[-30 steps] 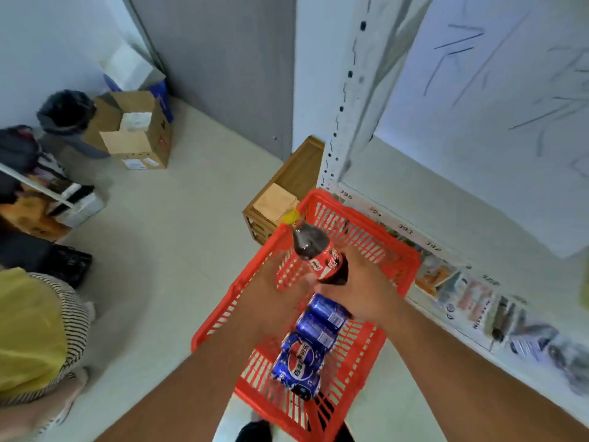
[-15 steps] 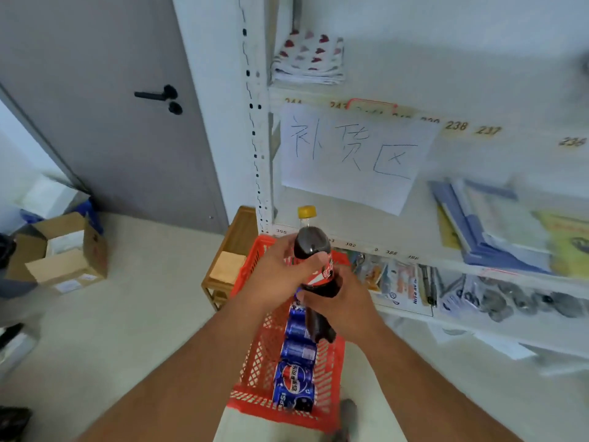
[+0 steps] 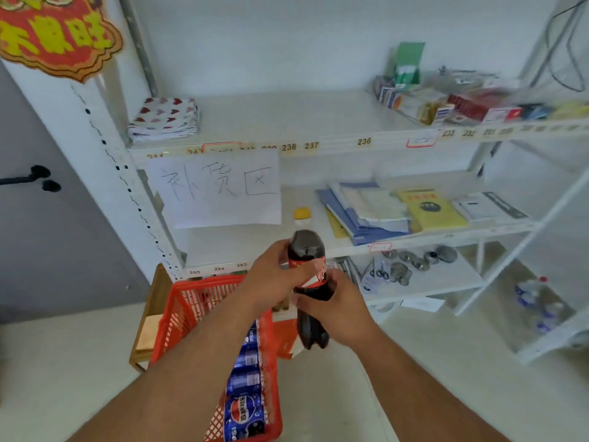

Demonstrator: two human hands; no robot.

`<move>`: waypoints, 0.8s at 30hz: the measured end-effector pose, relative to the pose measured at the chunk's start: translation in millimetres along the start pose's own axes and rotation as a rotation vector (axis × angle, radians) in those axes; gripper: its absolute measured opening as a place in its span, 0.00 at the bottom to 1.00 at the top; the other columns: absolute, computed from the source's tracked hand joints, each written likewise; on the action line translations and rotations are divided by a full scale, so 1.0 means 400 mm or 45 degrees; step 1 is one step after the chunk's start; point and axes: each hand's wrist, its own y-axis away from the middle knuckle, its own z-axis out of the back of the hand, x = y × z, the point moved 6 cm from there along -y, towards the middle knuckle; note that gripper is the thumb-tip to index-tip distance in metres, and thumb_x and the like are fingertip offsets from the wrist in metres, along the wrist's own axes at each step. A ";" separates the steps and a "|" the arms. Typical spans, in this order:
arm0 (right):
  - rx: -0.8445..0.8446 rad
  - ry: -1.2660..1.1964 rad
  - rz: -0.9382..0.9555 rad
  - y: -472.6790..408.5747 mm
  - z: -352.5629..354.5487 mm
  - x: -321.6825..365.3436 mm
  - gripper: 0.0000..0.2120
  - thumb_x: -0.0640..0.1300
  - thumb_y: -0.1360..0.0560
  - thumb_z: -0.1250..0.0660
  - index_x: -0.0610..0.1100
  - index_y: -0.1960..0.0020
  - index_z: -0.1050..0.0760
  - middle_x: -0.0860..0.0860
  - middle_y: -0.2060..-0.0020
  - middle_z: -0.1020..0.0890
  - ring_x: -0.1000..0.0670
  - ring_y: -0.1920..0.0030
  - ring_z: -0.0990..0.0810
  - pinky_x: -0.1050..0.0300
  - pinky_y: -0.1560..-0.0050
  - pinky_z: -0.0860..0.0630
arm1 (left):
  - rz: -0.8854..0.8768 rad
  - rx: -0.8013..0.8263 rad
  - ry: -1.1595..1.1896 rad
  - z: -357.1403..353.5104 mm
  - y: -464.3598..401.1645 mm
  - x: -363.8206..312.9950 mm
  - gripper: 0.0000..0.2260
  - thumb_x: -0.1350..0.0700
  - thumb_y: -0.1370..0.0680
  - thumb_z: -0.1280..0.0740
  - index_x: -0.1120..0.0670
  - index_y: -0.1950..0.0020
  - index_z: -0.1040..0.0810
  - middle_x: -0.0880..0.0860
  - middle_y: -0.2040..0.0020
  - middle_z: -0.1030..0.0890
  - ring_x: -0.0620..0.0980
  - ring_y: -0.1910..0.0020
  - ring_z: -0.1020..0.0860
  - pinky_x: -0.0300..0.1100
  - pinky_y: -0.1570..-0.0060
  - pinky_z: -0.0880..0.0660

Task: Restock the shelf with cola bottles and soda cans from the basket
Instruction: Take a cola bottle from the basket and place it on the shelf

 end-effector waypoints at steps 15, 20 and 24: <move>-0.605 -0.172 -0.113 0.351 0.734 -0.188 0.24 0.48 0.32 0.17 0.49 0.41 0.23 0.54 0.50 0.13 0.56 0.51 0.13 0.57 0.47 0.17 | -0.266 0.547 -0.098 -0.773 0.046 -0.401 0.18 0.42 0.26 0.23 0.38 0.38 0.22 0.36 0.43 0.18 0.33 0.43 0.22 0.35 0.45 0.26; -0.832 -0.160 -0.161 0.489 0.908 -0.250 0.22 0.49 0.32 0.16 0.51 0.43 0.23 0.54 0.51 0.13 0.58 0.52 0.14 0.60 0.49 0.19 | -0.356 0.755 -0.132 -1.000 0.088 -0.469 0.21 0.37 0.28 0.23 0.39 0.37 0.21 0.39 0.41 0.16 0.40 0.39 0.19 0.47 0.34 0.24; -1.013 -0.157 -0.199 0.588 1.017 -0.297 0.24 0.52 0.33 0.16 0.51 0.42 0.23 0.54 0.51 0.13 0.55 0.51 0.13 0.52 0.44 0.17 | -0.393 0.906 -0.140 -1.156 0.135 -0.526 0.23 0.38 0.28 0.22 0.42 0.36 0.21 0.39 0.42 0.17 0.37 0.41 0.20 0.44 0.37 0.24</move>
